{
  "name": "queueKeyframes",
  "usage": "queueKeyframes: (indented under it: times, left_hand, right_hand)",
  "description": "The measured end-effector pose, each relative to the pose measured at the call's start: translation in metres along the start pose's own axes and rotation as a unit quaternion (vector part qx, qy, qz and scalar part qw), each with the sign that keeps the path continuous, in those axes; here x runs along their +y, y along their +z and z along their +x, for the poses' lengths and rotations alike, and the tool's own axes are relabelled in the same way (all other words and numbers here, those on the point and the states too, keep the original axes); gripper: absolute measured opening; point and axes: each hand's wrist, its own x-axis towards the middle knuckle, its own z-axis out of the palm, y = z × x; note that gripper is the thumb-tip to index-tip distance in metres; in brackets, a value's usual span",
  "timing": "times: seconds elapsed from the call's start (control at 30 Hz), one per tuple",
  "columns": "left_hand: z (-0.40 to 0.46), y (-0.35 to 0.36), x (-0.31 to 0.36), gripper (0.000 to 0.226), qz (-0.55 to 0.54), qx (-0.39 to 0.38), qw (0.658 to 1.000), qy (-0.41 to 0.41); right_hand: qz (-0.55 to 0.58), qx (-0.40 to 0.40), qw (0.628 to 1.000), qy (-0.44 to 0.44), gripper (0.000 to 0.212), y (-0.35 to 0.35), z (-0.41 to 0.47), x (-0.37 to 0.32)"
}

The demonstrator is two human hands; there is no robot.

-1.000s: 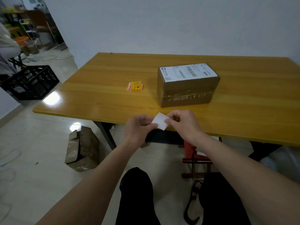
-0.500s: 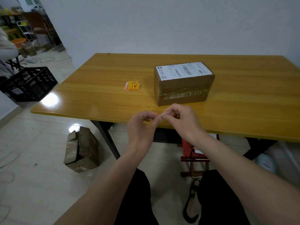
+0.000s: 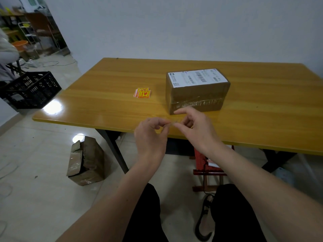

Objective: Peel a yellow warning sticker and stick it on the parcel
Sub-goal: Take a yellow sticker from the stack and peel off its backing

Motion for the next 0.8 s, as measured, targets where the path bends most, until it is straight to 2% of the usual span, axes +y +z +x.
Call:
queueKeyframes:
  times: [0.1,0.27,0.43,0.53,0.67,0.8]
  left_hand:
    - [0.000,0.000,-0.001,0.005,0.021,-0.010,0.999,0.034]
    - [-0.002,-0.002,0.001,0.006,-0.073,-0.046,0.996,-0.034]
    - [-0.008,0.000,0.002,0.011,-0.035,0.012,0.999,0.020]
    - [-0.008,0.000,0.002,0.010,-0.015,0.000,0.999,0.040]
    - [-0.009,-0.003,0.006,0.008,-0.067,-0.036,0.997,0.007]
    - [-0.011,-0.003,0.006,0.011,-0.067,-0.025,0.997,-0.015]
  right_hand:
    - [0.003,0.014,1.000,-0.015,0.006,-0.003,-0.001,-0.002]
    - [0.052,0.006,0.998,0.029,0.014,-0.006,0.000,-0.001]
    - [0.063,-0.005,0.998,0.028,0.011,-0.003,-0.003,-0.003]
    - [0.067,-0.010,0.998,0.003,0.005,-0.004,-0.005,-0.008]
    - [0.097,-0.005,0.995,0.020,0.008,-0.009,-0.004,-0.005]
    - [0.099,-0.003,0.994,0.041,0.012,-0.010,-0.005,-0.003]
